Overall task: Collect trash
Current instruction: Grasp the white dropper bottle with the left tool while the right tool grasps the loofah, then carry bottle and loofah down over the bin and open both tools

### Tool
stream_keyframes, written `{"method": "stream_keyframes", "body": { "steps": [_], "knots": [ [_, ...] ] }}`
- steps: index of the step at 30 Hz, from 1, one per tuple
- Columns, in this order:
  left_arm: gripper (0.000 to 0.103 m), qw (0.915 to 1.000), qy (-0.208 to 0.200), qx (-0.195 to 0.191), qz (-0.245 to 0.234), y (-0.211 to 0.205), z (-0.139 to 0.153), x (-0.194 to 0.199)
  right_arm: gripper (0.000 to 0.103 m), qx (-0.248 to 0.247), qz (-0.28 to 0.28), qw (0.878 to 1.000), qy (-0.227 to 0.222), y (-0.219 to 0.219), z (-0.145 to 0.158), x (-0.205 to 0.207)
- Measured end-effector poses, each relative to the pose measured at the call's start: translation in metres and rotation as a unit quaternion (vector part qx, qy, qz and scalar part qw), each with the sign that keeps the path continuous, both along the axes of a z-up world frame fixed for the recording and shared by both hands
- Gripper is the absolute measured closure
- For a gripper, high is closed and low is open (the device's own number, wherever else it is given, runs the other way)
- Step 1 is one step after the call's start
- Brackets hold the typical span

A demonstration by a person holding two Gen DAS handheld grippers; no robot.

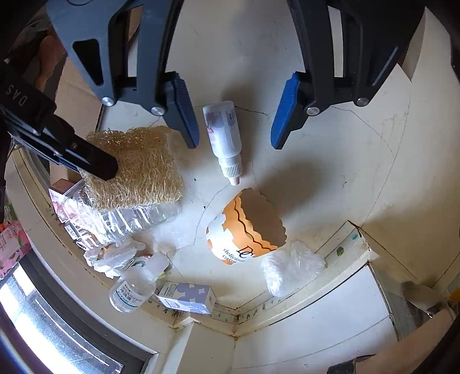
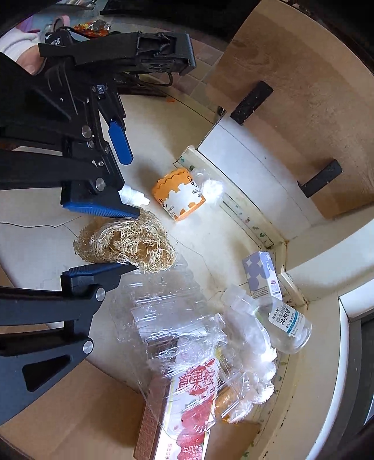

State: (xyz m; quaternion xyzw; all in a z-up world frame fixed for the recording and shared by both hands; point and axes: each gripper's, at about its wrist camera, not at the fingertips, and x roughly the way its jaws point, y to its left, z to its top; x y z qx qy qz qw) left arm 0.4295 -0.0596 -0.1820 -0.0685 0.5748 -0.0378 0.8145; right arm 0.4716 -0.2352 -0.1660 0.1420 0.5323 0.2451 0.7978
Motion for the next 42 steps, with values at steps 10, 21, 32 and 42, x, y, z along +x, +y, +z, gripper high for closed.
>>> {"method": "stream_keyframes", "body": {
  "steps": [10, 21, 32, 42],
  "knots": [
    [0.082, 0.9998, 0.016, 0.014, 0.002, -0.005, -0.008, -0.001, 0.075, -0.008, 0.008, 1.000, -0.014, 0.001, 0.020, -0.021],
    [0.082, 0.9987, -0.030, 0.039, 0.010, 0.003, 0.047, -0.044, 0.076, -0.011, 0.010, 0.999, -0.043, -0.002, 0.048, -0.044],
    [0.082, 0.9959, -0.067, 0.057, -0.023, 0.024, 0.128, -0.141, 0.076, -0.010, -0.001, 0.997, -0.080, 0.004, 0.117, -0.123],
    [0.082, 0.9922, -0.097, 0.056, -0.055, 0.058, 0.176, -0.267, 0.076, -0.024, -0.021, 0.994, -0.104, 0.031, 0.172, -0.253]
  ]
}}
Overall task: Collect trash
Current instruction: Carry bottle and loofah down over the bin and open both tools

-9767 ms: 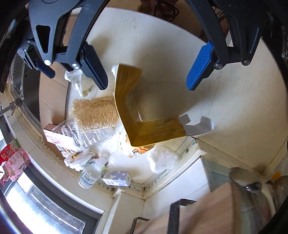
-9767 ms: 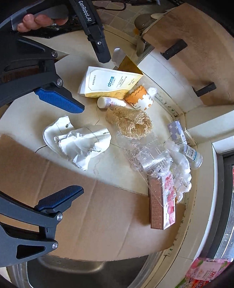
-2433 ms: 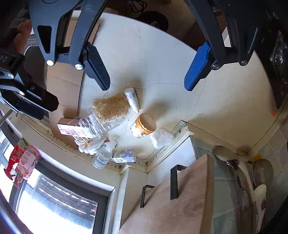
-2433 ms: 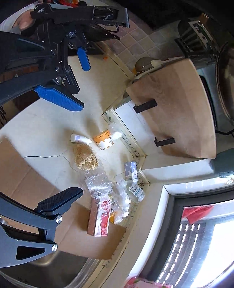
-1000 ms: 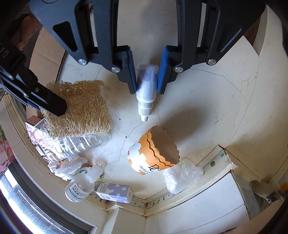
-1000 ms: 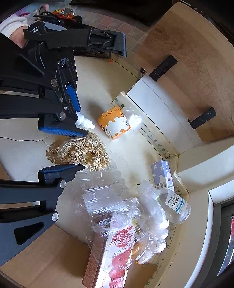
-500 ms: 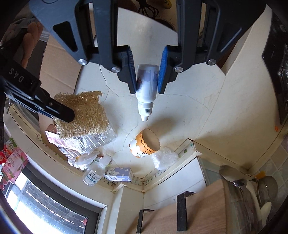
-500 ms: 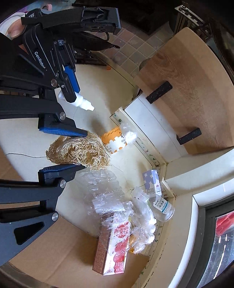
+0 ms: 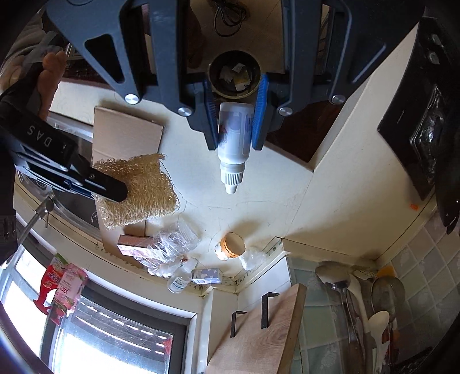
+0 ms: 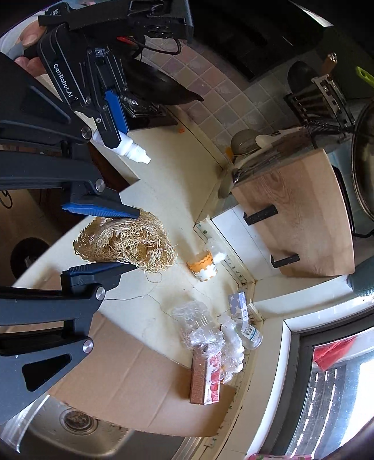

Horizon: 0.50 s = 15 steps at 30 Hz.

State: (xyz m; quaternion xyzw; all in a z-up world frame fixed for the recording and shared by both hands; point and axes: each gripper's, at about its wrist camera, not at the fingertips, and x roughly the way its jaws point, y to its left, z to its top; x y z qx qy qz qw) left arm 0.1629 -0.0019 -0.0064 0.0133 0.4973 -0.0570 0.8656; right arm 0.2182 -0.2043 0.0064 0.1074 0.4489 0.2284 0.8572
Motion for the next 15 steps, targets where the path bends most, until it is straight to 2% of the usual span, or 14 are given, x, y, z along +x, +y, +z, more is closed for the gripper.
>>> {"method": "stream_keyframes", "body": {
  "steps": [7, 15],
  "knots": [
    [0.082, 0.9996, -0.013, -0.012, -0.022, 0.026, 0.012, -0.084, 0.076, -0.018, -0.006, 1.000, -0.016, 0.022, 0.014, -0.106],
    [0.082, 0.9987, 0.003, -0.013, -0.050, 0.037, -0.016, -0.152, 0.076, -0.036, -0.018, 0.999, 0.003, 0.039, -0.007, -0.209]
  ]
}}
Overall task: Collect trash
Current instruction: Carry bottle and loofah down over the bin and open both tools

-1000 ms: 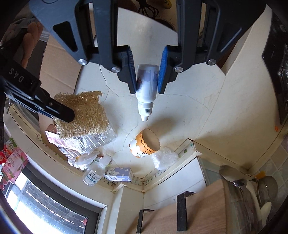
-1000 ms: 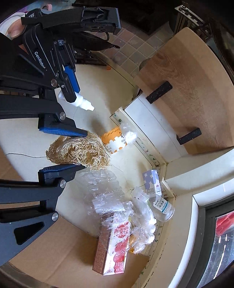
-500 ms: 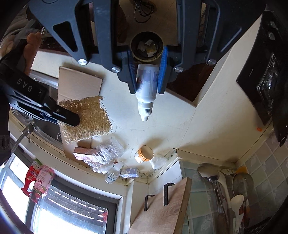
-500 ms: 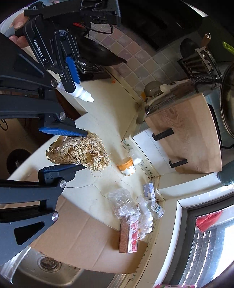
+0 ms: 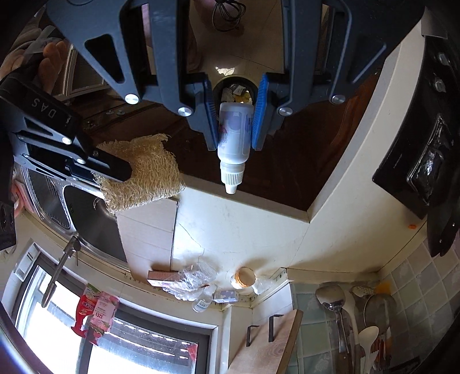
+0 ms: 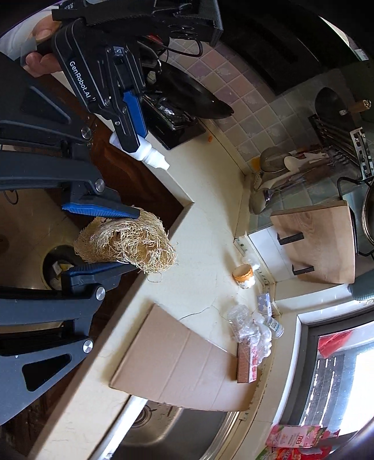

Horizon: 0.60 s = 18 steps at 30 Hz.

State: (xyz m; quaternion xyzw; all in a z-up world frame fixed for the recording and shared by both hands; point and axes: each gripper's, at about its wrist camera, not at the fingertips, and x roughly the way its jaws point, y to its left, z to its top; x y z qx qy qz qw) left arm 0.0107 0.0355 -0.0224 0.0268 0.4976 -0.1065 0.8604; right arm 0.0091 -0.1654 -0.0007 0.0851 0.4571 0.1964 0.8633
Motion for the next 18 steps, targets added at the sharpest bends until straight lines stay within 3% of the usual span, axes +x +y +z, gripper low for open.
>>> {"method": "stream_keyframes", "body": {
  "steps": [9, 18],
  "knots": [
    [0.082, 0.9991, 0.041, 0.001, -0.010, -0.003, -0.065, -0.026, 0.076, -0.018, -0.011, 0.998, 0.062, 0.011, -0.065, -0.059],
    [0.082, 0.9945, 0.103, -0.002, 0.019, 0.000, -0.160, -0.025, 0.076, -0.037, -0.007, 0.990, 0.134, 0.020, -0.155, -0.054]
  ]
}}
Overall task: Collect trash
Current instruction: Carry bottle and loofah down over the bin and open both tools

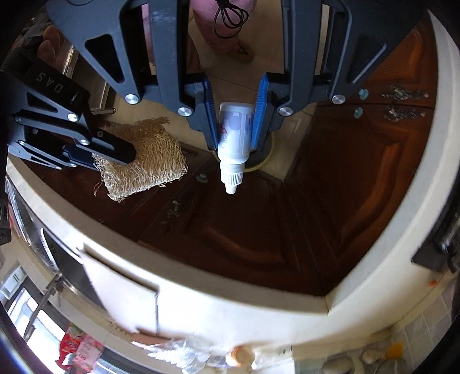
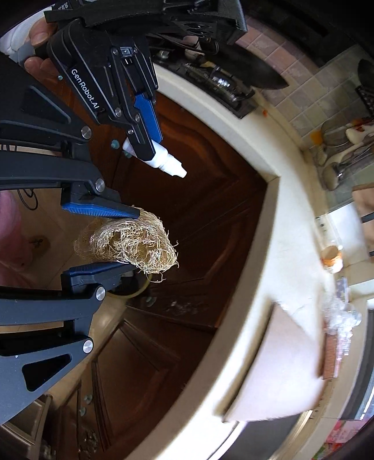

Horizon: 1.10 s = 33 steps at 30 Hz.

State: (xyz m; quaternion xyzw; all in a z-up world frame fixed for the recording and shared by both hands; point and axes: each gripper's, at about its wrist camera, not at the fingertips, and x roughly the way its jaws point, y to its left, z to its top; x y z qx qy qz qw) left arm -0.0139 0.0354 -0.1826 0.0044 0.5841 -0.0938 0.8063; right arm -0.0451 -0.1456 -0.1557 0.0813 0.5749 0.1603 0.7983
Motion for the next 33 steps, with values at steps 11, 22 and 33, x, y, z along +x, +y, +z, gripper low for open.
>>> {"method": "stream_keyframes", "body": {
  "steps": [11, 22, 33],
  "knots": [
    [0.082, 0.9936, 0.091, -0.002, 0.067, 0.008, -0.198, 0.006, 0.076, -0.046, 0.024, 0.995, 0.081, 0.007, -0.179, 0.012],
    [0.082, 0.9866, 0.132, 0.025, 0.092, 0.006, -0.380, 0.022, 0.076, -0.076, 0.044, 0.987, 0.136, 0.029, -0.375, 0.024],
    [0.082, 0.9844, 0.149, 0.032, 0.089, -0.014, -0.487, 0.030, 0.075, -0.090, 0.057, 0.985, 0.139, 0.044, -0.476, 0.041]
  ]
}}
